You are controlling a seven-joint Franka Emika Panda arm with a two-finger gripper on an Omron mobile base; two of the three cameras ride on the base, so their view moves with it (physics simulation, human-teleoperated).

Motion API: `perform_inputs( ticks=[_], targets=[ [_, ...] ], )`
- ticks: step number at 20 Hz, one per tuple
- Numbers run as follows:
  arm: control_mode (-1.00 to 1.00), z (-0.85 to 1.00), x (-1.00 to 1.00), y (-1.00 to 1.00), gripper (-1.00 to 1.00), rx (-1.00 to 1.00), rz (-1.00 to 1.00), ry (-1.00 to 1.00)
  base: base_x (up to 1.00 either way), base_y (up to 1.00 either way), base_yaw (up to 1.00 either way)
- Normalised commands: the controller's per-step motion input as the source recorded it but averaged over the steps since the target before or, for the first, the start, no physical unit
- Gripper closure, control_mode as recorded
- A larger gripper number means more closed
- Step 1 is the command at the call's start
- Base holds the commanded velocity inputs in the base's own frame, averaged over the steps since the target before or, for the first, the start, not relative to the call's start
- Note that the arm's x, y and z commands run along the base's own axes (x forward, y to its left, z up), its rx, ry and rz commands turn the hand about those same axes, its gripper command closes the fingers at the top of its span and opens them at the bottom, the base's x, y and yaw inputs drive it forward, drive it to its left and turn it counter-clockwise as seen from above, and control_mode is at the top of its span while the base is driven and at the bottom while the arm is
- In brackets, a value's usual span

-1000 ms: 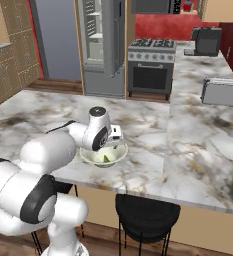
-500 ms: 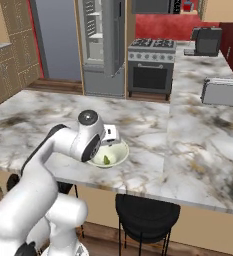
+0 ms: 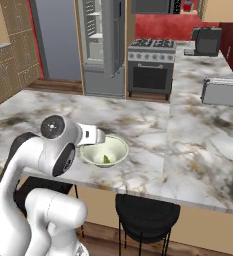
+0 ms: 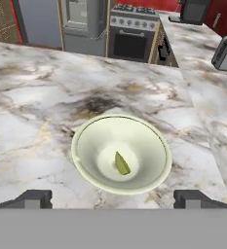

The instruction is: There is a bowl on the dining counter. Grab a lemon wedge from the fridge and place it in the bowl. Then get the liquor bottle and glass cup from the cabinet and place them next to the bowl.

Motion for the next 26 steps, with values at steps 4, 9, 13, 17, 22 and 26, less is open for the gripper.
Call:
perform_inputs(
  ticks=[4,9,13,17,22,26],
  targets=[
    [-1.00,0.86,-0.63,0.38,-1.00,0.08,-0.07,-0.12,0.00,0.00,0.00],
    [-1.00,0.73,-0.63,0.31,-1.00,0.04,-0.04,-0.14,0.00,0.00,0.00],
    [-1.00,0.58,-0.67,0.26,-1.00,0.03,-0.03,-0.15,0.00,0.00,0.00],
    [-1.00,0.18,-0.64,0.18,-1.00,0.01,-0.01,-0.09,0.00,0.00,0.00],
    [-1.00,-0.07,-0.54,0.05,-1.00,0.00,0.00,-0.03,0.00,0.00,0.00],
    [-1.00,-0.02,-0.32,0.05,-1.00,0.00,0.00,-0.01,0.00,0.00,0.00]
  ],
)
